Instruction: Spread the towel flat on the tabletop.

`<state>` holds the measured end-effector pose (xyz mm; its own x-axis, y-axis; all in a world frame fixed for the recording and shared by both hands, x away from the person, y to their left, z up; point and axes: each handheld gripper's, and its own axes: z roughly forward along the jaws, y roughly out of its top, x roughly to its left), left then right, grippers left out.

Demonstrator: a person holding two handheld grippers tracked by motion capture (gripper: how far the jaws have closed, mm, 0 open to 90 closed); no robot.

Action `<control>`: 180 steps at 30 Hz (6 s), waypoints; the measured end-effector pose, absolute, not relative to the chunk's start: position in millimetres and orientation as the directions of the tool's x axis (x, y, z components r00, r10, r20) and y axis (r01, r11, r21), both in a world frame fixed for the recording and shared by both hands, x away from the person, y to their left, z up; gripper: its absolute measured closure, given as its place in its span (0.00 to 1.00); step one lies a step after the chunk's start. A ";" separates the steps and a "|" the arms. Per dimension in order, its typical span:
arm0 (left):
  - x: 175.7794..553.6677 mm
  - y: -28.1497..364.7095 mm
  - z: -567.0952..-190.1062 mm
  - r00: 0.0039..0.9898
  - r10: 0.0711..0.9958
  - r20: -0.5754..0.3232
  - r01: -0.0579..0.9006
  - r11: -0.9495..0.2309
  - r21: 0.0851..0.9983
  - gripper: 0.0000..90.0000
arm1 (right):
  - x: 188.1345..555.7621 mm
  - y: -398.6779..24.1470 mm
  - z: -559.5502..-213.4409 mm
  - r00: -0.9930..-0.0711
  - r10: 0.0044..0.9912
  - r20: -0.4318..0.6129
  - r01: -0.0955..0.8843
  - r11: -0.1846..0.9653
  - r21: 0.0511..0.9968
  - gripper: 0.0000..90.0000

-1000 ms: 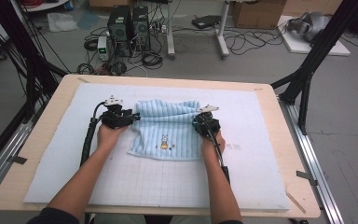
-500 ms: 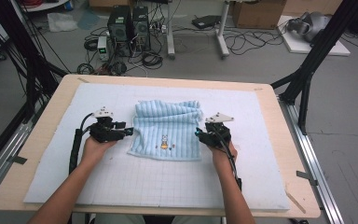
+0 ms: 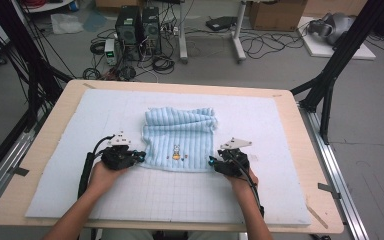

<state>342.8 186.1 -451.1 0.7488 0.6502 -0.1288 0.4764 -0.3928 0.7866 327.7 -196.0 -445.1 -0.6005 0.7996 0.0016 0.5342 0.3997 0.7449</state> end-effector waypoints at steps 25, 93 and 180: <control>277.6 216.5 -442.1 0.811 0.520 -0.270 0.494 -0.359 0.792 0.97 | 257.4 -214.6 -431.0 -0.730 0.679 0.072 0.492 0.449 0.746 0.98; 333.0 191.4 -444.7 0.652 0.741 -0.163 0.486 -0.243 0.840 0.26 | 322.4 -199.3 -438.7 -0.567 0.821 0.060 0.545 0.319 0.775 0.13; 356.0 165.5 -445.4 0.655 0.755 -0.033 0.442 -0.348 0.827 0.97 | 329.9 -178.8 -442.0 -0.583 0.811 -0.037 0.488 0.386 0.782 0.94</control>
